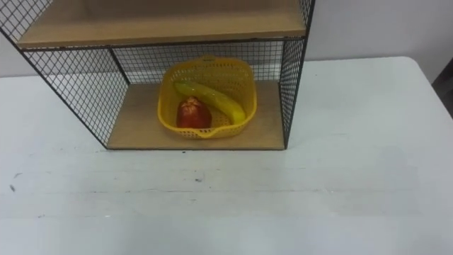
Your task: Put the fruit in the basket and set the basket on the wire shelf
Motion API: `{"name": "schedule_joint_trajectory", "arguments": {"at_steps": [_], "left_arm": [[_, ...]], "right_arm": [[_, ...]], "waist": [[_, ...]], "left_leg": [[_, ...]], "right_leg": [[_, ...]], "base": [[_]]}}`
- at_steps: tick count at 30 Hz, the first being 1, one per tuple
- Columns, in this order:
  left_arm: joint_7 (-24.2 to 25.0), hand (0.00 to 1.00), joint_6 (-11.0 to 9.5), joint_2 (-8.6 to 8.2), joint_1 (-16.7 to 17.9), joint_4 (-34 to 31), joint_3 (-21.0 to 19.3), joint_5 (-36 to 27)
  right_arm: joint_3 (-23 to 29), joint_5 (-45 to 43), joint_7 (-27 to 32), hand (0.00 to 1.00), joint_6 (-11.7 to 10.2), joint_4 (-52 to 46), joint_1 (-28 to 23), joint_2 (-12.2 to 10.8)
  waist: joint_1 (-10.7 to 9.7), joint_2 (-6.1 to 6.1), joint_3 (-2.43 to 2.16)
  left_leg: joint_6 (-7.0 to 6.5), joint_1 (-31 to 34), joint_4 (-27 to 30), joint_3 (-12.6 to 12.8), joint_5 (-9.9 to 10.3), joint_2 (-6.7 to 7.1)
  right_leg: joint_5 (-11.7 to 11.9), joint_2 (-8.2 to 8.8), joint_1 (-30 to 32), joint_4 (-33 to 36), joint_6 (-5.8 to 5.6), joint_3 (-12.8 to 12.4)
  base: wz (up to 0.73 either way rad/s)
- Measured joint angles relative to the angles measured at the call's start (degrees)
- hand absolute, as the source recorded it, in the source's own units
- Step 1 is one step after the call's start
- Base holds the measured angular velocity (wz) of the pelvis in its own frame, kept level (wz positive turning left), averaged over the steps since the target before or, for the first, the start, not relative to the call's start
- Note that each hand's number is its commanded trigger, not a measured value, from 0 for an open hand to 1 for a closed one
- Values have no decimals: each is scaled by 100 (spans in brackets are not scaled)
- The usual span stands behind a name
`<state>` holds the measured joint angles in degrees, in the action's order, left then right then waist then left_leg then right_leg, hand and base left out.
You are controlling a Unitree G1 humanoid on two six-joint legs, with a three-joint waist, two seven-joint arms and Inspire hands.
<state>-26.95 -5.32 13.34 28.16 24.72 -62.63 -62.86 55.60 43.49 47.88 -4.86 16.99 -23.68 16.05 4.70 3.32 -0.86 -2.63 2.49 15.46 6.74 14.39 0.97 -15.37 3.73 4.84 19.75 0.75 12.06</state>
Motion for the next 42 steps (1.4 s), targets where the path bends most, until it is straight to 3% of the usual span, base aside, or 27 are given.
{"name": "schedule_joint_trajectory", "arguments": {"at_steps": [6, 15, 18, 21, 23, 24, 28, 31, 35, 40, 42], "left_arm": [[-508, 0, -320, 46, -250, 1672, -42, -636], [-538, 0, -571, 94, -625, 2644, 50, -624], [-443, 0, -604, 68, -651, 2730, 440, -599], [-215, 0, -602, -7, -710, 3085, 752, -175], [71, 0, -578, -209, -712, 3346, 1185, 566], [254, 0, -477, -309, -725, 3455, 1380, 931], [909, 0, -188, -492, -743, 3791, 2012, 2310], [1362, 0, 8, -604, -833, 3849, 2761, 3652], [1974, 0, 361, -613, -1111, 3829, 3799, 5074], [2367, 0, 628, -595, -1303, 3834, 4568, 5722], [2473, 0, 721, -589, -1439, 3834, 4862, 6046]], "right_arm": [[24, 1787, -160, 0, -207, 1868, -1, 0], [-90, 2005, -539, 0, -505, 3306, 86, -13], [-325, 1747, -674, 0, -552, 3955, 226, -33], [-664, 1709, -909, 0, -503, 4336, 246, -123], [-1088, 1205, -1113, 0, -487, 4649, 324, -301], [-1216, 964, -1258, 0, -372, 4825, 395, -368], [-1747, 34, -1765, 0, -69, 5167, 509, -533], [-2416, -820, -2240, 0, 152, 5467, 749, -536], [-3106, -1971, -2929, 0, 489, 5632, 1054, -531], [-3875, -2919, -3340, 0, 630, 5608, 1203, -534], [-4097, -3359, -3490, 0, 748, 5605, 1297, -552]], "waist": [[-50, -40, -3], [-170, -141, 19], [-200, -195, 19], [-265, -208, 12], [-280, -212, 12], [-284, -217, 14], [-326, -242, 14], [-376, -277, 29], [-446, -330, 34], [-481, -360, 63], [-493, -386, 112]], "left_leg": [[-3, -14, 29, -100, 6, 1], [1, -13, 140, -177, 48, -6], [6, 8, 137, -192, 51, -27], [3, 5, 117, -188, 52, -24], [0, -28, 88, -103, 55, -45], [-3, -70, 59, -80, 56, -43], [-17, -301, -76, -67, 62, -26], [-27, -318, -91, -35, 66, -24], [-28, -337, -105, -47, 65, -23], [-25, -553, -226, -52, 63, -25], [-23, -516, -206, -39, 61, -31]], "right_leg": [[-5, 0, -94, -8, -5, 79], [17, -38, -177, -47, -2, 70], [74, -82, -189, -136, 12, 45], [93, -103, -192, -177, 8, -37], [134, -129, -236, -219, 7, -122], [142, -139, -242, -229, 2, -180], [151, -150, -387, -309, -17, -249], [158, -150, -384, -307, -24, -276], [158, -160, -388, -314, -24, -288], [156, -211, -520, -396, -14, -413], [168, -215, -480, -409, -8, -410]], "base": [[11], [3], [-3], [-5], [-19], [-19], [-10], [-4], [0], [-15], [0]]}}
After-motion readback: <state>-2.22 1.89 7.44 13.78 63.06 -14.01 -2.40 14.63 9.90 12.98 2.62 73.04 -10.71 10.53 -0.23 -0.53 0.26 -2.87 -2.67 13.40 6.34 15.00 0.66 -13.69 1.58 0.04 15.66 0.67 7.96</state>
